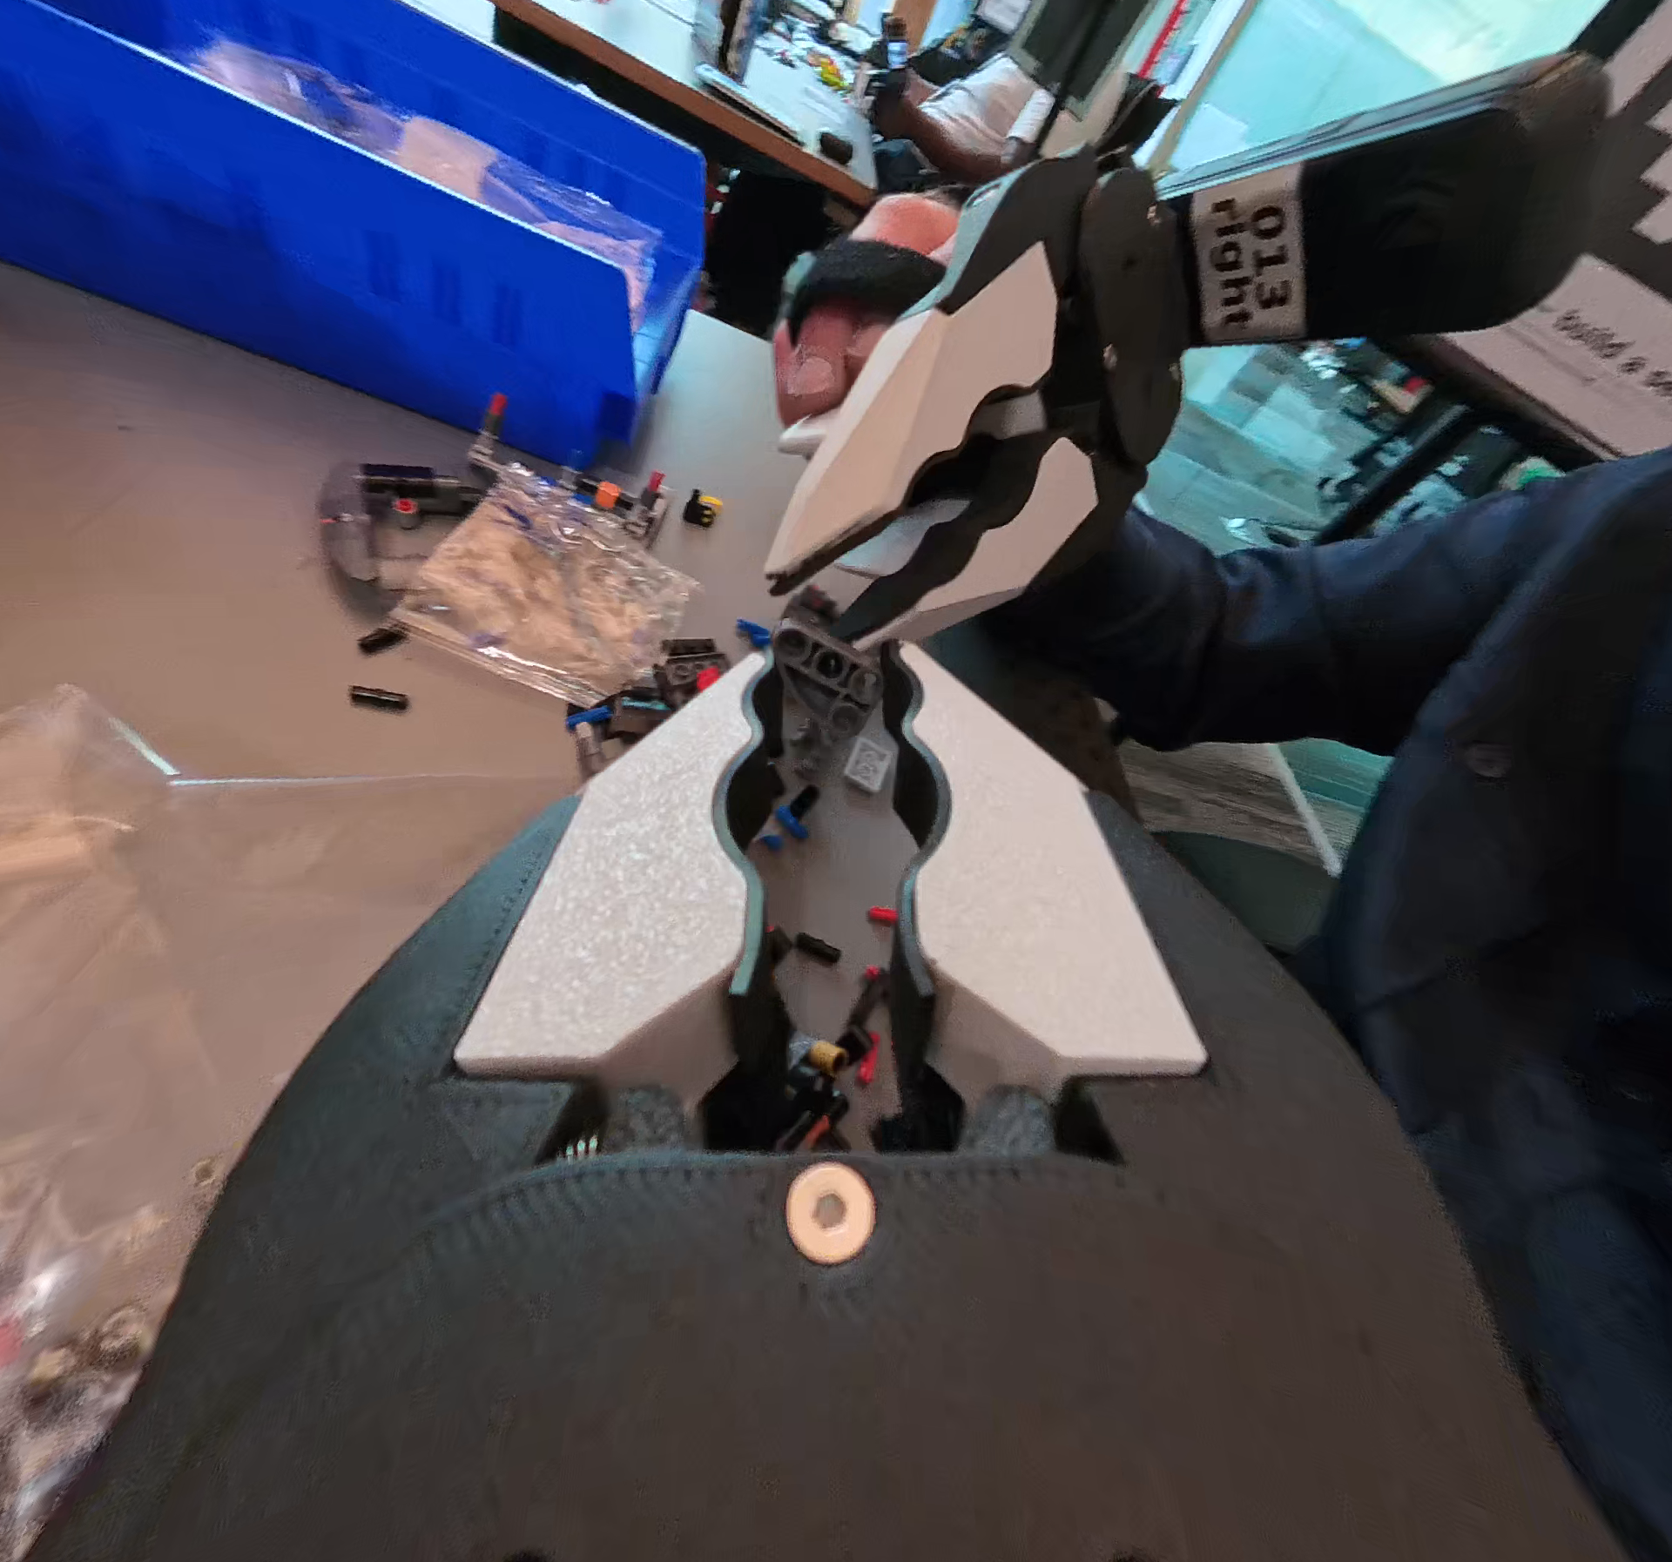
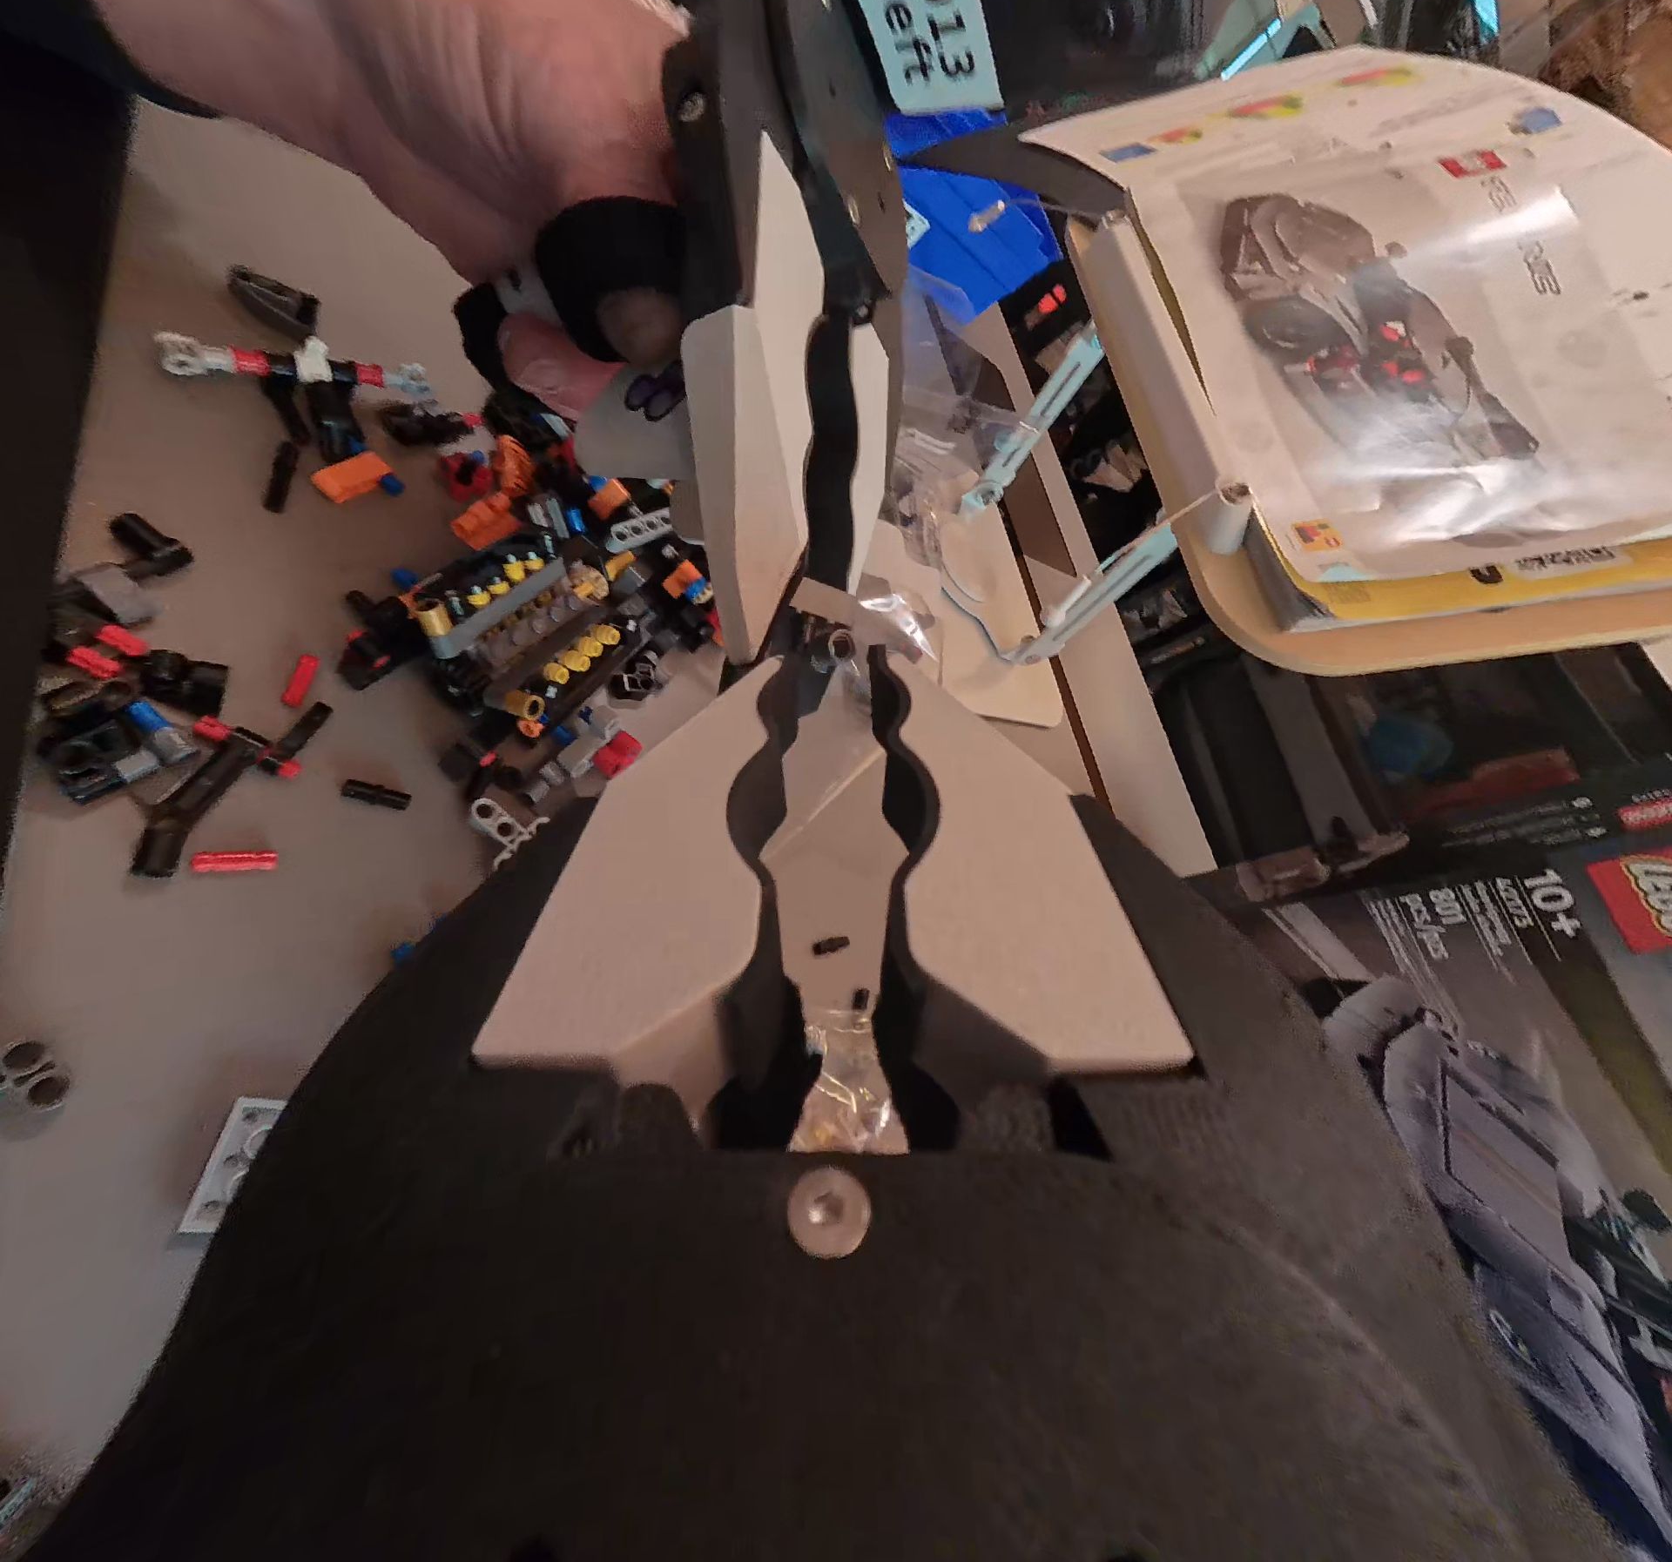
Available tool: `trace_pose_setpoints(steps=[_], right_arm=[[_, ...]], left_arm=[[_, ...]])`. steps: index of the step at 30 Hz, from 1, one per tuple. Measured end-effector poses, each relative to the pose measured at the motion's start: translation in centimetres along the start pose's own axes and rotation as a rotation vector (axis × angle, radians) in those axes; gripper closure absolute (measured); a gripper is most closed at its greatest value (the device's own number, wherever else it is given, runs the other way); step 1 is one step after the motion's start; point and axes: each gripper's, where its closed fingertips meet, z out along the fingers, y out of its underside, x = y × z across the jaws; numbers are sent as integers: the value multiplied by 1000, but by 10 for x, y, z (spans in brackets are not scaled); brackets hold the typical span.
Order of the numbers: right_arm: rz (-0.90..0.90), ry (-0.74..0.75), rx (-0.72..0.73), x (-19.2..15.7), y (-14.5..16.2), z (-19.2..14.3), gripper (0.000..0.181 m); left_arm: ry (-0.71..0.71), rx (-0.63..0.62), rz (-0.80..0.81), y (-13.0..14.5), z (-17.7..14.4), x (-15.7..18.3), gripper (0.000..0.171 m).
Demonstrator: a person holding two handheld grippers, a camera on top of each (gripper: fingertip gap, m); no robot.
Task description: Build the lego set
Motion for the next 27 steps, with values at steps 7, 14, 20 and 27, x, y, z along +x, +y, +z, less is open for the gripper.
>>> trace_pose_setpoints(steps=[7,14,20,27], right_arm=[[-82,9,46,-7,-15,-4,170],[-198,35,24,-16,-23,-6,173],[-246,114,37,-11,-34,-10,174],[-212,114,53,-10,-37,-12,175]], left_arm=[[177,36,-98,-3,-6,15,153],[313,21,-163,1,-10,25,153],[412,100,-217,-11,-14,34,154],[438,108,-242,-11,-13,35,155]])
